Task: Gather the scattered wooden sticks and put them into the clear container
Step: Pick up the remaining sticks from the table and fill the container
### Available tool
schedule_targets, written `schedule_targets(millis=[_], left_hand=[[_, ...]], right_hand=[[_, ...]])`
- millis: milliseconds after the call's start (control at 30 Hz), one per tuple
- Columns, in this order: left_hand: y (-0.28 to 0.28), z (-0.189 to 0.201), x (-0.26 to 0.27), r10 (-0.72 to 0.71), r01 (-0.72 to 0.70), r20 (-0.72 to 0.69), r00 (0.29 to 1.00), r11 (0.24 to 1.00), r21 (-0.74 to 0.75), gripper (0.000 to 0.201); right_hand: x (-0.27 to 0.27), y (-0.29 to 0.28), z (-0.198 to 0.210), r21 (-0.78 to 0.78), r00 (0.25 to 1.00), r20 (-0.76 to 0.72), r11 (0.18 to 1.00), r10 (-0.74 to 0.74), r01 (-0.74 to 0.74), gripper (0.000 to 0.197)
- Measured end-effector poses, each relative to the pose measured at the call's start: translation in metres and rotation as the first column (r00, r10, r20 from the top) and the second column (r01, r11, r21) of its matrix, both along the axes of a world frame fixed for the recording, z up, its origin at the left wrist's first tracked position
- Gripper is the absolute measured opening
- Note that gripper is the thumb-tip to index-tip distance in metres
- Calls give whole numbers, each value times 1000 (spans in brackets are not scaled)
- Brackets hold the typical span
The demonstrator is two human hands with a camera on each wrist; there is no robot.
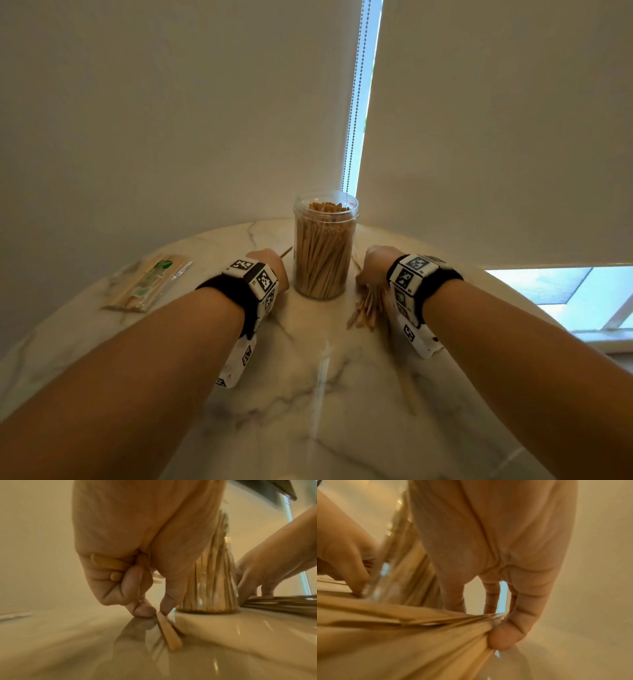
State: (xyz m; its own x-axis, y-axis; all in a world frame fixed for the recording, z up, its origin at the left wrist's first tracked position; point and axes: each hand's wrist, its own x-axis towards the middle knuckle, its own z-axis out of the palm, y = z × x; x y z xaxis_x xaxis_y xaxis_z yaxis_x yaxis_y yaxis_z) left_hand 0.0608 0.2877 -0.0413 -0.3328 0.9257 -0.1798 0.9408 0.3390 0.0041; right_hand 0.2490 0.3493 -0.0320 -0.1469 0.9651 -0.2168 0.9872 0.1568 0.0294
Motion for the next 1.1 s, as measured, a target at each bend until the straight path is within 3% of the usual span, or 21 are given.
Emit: schedule_targets(millis=[167, 300, 400, 533, 600, 667, 800, 900, 1000, 1100], left_hand=[[-42, 0, 2, -87, 87, 3, 996, 996, 23, 16], [-85, -1, 9, -100, 100, 11, 995, 994, 38, 30], [-110, -7, 11, -71, 62, 92, 993, 994, 95, 51], [-146, -1, 17, -62, 50, 155, 986, 996, 80, 31], [-159, 1, 19, -55, 32, 216, 975, 993, 111, 29], [-167, -1, 16, -6, -48, 340, 940, 987, 152, 31], [-180, 2, 14, 15, -193, 579, 815, 949, 248, 43], [-183, 3, 19, 4, -254, 747, 665, 942, 220, 38], [-181, 1, 25, -21, -211, 787, 617, 958, 192, 42], [-182, 2, 36, -42, -221, 859, 510, 959, 178, 36]], right_hand=[[2, -57, 4, -5, 999, 19, 1000, 26, -26, 40], [4, -106, 1, -12, 999, -5, 999, 43, -43, 35], [2, -142, -3, -23, 997, -83, 1000, 7, -9, 36], [1, -186, 0, -11, 971, -240, 1000, -23, 21, 63], [3, -201, 4, 8, 982, -186, 1000, 1, 0, 67], [4, -211, 7, 28, 995, -86, 999, 47, -45, 54], [2, -220, 13, -4, 996, -49, 997, 76, -77, 39], [0, -221, 16, -26, 996, -79, 998, 48, -50, 35], [5, -220, 21, -43, 991, -125, 998, 36, -42, 34], [15, -214, 23, -105, 960, -277, 994, -45, 16, 30]])
